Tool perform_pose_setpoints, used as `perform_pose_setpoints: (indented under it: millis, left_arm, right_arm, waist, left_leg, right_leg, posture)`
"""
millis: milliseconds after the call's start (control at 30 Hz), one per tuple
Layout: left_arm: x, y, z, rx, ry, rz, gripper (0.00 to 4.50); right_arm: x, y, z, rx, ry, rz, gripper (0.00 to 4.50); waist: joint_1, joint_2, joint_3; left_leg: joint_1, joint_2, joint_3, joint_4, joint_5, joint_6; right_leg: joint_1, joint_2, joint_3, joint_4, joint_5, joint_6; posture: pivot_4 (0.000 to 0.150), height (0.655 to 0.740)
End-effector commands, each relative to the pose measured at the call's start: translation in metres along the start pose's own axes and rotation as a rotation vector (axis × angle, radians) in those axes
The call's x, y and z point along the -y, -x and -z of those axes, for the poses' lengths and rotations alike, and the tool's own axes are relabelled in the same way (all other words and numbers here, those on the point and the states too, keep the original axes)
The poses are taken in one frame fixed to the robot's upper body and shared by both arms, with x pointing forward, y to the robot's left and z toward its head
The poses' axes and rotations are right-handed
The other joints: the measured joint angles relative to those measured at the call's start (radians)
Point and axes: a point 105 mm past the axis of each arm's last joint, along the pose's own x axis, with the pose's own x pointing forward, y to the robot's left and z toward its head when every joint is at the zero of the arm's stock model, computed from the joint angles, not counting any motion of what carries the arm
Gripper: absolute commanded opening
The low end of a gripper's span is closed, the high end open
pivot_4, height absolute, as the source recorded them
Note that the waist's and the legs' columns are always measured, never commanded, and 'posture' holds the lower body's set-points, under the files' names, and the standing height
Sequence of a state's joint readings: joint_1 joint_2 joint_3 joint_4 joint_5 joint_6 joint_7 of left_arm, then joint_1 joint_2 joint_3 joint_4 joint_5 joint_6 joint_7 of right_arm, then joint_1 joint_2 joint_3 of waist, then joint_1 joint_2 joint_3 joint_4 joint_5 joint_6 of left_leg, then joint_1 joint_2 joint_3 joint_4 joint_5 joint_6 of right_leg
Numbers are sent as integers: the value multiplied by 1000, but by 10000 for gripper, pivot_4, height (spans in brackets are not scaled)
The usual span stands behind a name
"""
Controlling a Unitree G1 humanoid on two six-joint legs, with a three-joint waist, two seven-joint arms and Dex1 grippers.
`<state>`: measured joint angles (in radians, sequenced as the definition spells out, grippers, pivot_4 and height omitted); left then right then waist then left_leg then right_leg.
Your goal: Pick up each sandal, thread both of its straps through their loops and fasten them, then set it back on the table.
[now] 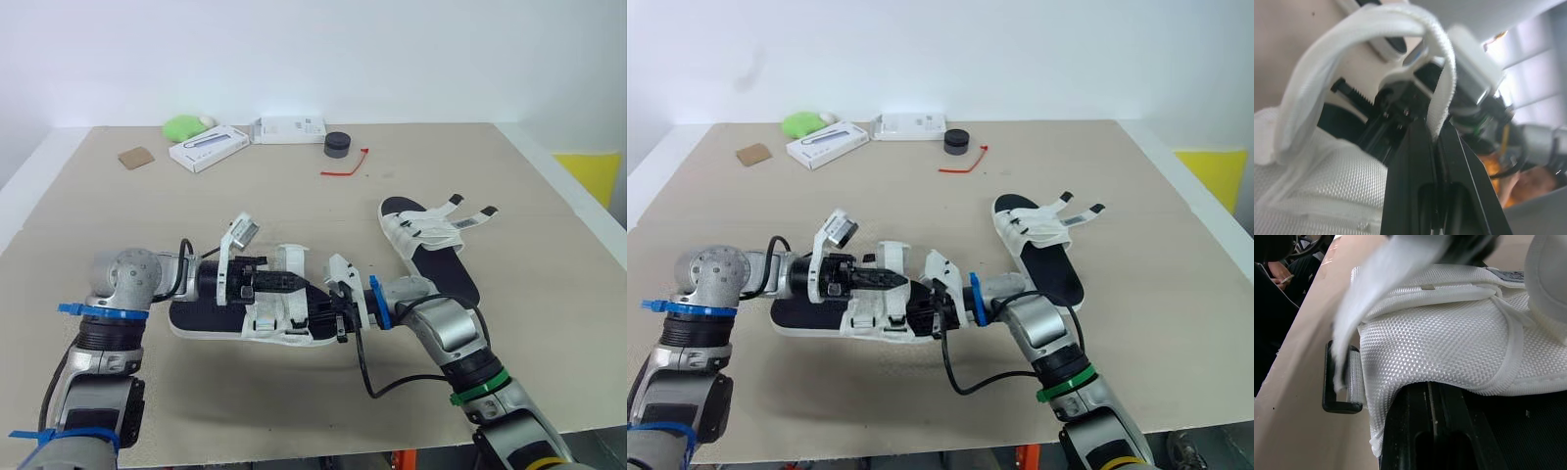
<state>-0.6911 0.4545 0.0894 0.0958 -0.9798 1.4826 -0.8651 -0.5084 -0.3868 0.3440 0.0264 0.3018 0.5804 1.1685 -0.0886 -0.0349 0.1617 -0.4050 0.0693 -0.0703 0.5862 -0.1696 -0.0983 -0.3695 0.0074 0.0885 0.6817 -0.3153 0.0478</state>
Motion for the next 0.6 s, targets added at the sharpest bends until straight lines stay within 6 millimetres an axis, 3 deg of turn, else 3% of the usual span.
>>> perform_pose_setpoints:
  millis: [33, 600]
  left_arm:
    - [17, 4, -14, 21, 47, 82, 639]
    - [5, -2, 1, 4, 62, 17, 639]
  right_arm:
    - [-4, -6, 40, -97, -144, 7, 0]
    - [-4, -7, 40, -97, -144, 8, 0]
  waist:
    - [0, 0, 0]
    - [0, 0, 0]
  left_leg:
    - [0, 0, 0, 0, 0, 0]
    - [0, 0, 0, -1, 0, 0]
  right_leg:
    - [0, 0, 0, 0, 0, 0]
    - [0, 0, 0, 0, 0, 0]
  posture:
    - [1500, 7400]
    - [1500, 7400]
